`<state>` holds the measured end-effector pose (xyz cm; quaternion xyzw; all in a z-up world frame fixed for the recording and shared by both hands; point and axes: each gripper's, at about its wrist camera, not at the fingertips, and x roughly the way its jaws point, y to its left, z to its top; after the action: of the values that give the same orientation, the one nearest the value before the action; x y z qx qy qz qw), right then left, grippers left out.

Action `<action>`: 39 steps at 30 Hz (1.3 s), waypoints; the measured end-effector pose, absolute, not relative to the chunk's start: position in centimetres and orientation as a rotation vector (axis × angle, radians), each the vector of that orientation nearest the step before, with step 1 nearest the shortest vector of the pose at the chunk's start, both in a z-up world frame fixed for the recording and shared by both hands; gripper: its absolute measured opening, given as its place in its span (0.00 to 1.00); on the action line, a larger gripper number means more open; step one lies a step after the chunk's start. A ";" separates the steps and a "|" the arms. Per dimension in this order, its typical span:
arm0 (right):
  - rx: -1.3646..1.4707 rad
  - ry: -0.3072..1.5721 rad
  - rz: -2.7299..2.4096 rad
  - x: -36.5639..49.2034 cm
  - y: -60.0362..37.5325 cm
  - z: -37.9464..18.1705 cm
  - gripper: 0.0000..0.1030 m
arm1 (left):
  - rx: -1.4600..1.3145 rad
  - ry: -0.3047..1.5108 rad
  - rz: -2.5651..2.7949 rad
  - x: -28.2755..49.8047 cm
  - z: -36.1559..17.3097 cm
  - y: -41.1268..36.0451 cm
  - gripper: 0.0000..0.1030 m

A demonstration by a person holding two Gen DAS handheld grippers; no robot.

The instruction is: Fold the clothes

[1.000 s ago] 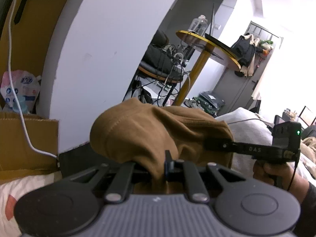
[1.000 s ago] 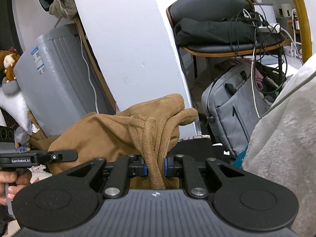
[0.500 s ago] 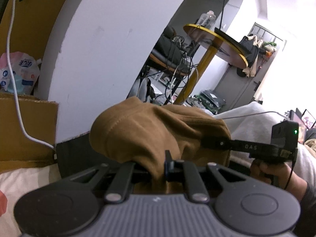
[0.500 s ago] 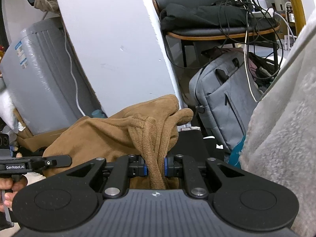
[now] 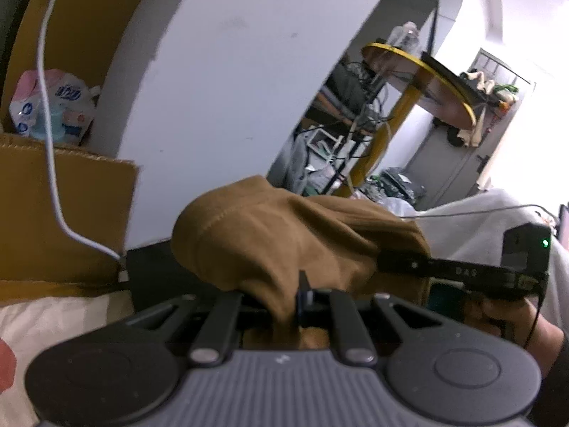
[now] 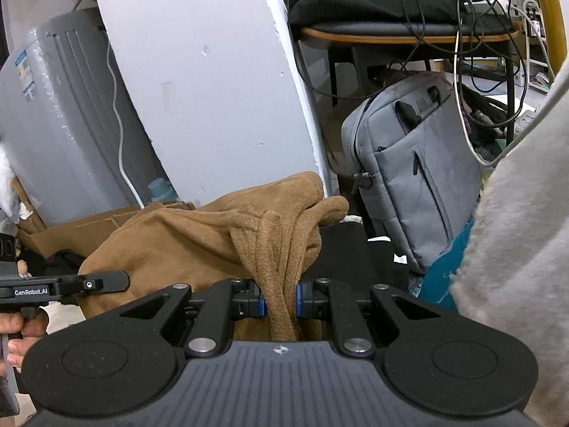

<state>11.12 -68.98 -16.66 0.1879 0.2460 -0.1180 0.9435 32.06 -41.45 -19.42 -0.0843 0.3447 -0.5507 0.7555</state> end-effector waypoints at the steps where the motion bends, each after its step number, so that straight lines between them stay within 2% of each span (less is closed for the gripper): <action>1: 0.386 0.501 -0.242 11.2 -69.0 -16.7 0.15 | -0.184 0.756 -1.190 32.4 -19.6 -41.6 0.12; 17: 0.278 0.610 -0.225 15.2 -71.0 -17.3 0.16 | -0.068 0.833 -1.143 34.7 -20.2 -44.6 0.12; 22: 0.246 0.645 -0.212 16.8 -71.5 -18.2 0.16 | 0.105 0.838 -1.139 34.8 -20.3 -46.5 0.12; 39: 0.169 0.753 -0.197 21.5 -73.8 -21.8 0.16 | 0.096 0.821 -1.168 37.6 -24.9 -47.5 0.13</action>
<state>21.49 -73.75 -21.77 0.0824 0.3668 -0.0959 0.9217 37.63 -47.50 -24.88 0.0441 0.3765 -0.5354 0.7548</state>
